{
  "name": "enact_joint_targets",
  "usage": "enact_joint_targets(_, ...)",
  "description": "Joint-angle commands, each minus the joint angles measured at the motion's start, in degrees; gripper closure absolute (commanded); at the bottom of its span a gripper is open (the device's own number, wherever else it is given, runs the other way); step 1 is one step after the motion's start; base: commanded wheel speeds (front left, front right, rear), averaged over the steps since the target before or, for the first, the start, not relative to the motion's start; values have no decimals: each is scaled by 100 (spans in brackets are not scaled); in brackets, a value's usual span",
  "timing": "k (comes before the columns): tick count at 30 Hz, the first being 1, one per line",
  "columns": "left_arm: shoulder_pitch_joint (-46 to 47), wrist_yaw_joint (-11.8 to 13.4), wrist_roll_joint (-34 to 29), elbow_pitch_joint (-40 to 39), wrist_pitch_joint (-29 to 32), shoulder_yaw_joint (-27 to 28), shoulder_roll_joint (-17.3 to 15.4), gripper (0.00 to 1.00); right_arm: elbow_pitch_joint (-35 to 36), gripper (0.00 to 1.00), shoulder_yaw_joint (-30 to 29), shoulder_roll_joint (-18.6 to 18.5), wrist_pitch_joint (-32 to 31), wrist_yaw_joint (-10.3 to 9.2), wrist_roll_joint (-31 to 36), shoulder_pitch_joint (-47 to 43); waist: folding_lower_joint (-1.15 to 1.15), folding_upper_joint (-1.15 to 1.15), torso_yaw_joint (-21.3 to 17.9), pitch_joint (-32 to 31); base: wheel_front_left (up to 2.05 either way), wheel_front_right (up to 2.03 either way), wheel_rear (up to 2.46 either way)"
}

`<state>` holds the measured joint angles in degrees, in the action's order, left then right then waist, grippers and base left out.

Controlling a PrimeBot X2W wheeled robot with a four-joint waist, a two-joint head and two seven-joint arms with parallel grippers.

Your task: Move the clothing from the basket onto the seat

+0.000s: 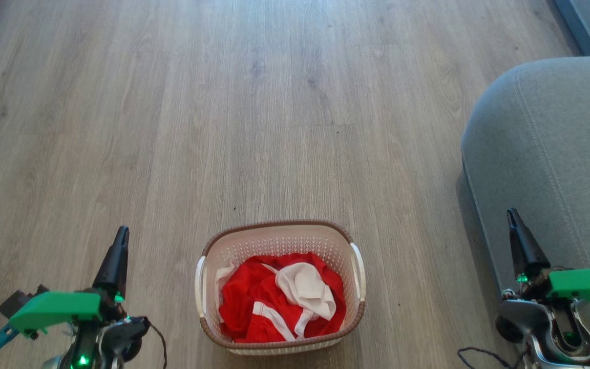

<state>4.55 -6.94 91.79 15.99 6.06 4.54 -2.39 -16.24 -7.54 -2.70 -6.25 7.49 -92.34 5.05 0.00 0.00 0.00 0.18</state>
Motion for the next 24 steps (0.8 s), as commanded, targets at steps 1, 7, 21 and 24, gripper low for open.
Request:
enact_joint_targets(1, 164, -55, 40, -196, 41, 196, -49, 100, 222, 100, 102, -18, -24, 0, 17, 113, 0, 0, 0, 0, 0, 0, 0)
enact_joint_targets(7, -6, 8, -3, 60, -9, -8, 3, 0, -71, 0, 10, 4, 1, 1, 0, -2, 0, 0, 0, 0, 0, 0, 0)
enact_joint_targets(21, -58, 1, -105, 150, -223, -134, 5, 0, -188, 0, 200, -34, 218, 0, 269, 4, 0, 0, 3, 6, 0, 0, 0)
enact_joint_targets(24, -54, 0, -179, 150, -273, -153, 3, 0, -184, 0, 202, -52, 269, 0, 511, 24, 0, 0, 4, 9, 0, 0, 0)
